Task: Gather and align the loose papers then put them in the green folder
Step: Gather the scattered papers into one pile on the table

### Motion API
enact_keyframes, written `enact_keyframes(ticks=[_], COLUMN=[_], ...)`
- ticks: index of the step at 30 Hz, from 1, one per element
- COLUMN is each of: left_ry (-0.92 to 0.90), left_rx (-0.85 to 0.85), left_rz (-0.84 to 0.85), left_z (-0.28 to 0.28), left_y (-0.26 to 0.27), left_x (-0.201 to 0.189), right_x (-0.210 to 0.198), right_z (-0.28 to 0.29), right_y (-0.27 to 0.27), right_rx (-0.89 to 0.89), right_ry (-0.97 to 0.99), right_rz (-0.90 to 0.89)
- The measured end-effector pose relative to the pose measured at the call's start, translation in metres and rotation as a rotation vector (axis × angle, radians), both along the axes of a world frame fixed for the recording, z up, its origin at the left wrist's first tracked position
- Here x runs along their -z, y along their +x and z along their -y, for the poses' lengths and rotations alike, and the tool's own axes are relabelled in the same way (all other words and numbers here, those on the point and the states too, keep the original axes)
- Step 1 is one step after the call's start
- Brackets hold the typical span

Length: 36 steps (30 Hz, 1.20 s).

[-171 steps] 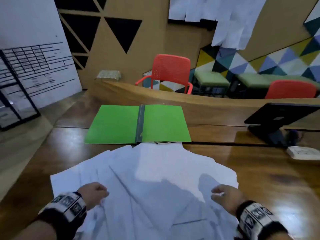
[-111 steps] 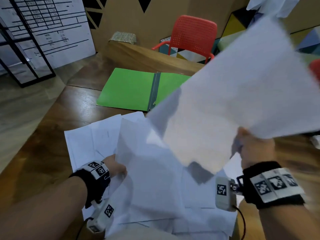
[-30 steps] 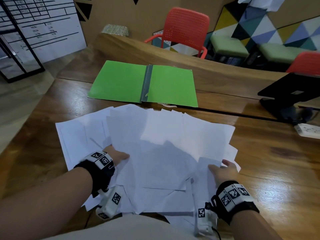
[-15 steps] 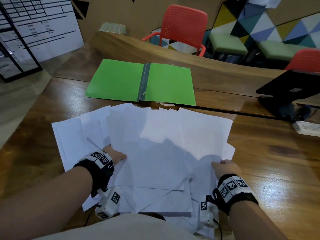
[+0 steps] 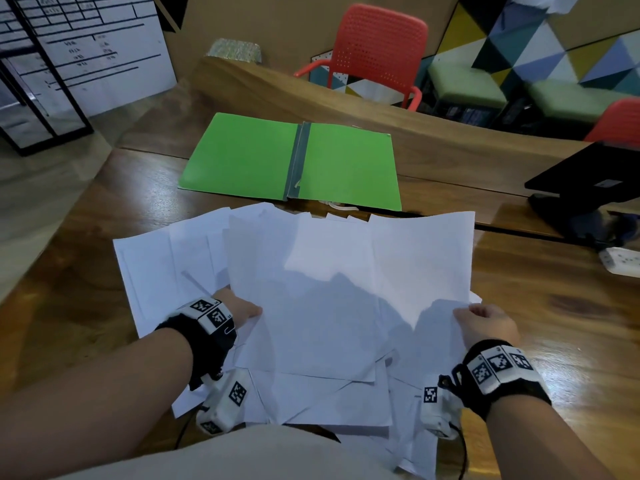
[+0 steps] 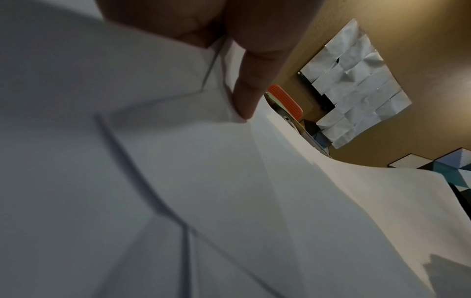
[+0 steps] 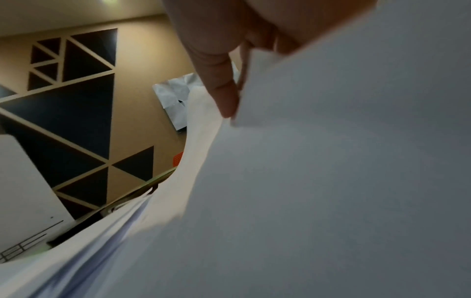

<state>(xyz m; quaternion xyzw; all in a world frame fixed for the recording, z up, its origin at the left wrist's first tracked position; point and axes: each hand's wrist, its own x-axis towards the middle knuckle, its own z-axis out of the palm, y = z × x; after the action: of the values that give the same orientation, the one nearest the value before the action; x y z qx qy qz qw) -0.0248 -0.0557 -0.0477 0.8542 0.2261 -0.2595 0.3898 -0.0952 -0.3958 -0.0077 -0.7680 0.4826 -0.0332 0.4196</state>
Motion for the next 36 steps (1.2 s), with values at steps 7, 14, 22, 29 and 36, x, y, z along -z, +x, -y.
enact_keyframes(ticks=[7,14,22,29,36], left_ry=[0.007,0.01,0.012,0.053,0.063], left_rx=[-0.003,0.05,0.062,0.091,0.096], left_rz=[-0.01,-0.009,0.008,-0.017,-0.005], left_z=[-0.001,-0.001,0.003,-0.005,-0.003], left_y=[0.001,-0.001,-0.004,-0.002,-0.004], left_x=[0.001,0.005,0.005,0.0,0.0], right_x=[0.022,0.024,0.008,-0.006,-0.066], right_z=[-0.017,-0.023,-0.021,-0.003,0.01], right_y=[-0.012,-0.019,-0.004,-0.001,-0.002], right_rx=[0.269,0.025,-0.029,-0.07,-0.057], right_ry=[0.141,0.222,0.179,0.03,-0.161], right_rz=[0.053,-0.114,-0.073,-0.007,0.206])
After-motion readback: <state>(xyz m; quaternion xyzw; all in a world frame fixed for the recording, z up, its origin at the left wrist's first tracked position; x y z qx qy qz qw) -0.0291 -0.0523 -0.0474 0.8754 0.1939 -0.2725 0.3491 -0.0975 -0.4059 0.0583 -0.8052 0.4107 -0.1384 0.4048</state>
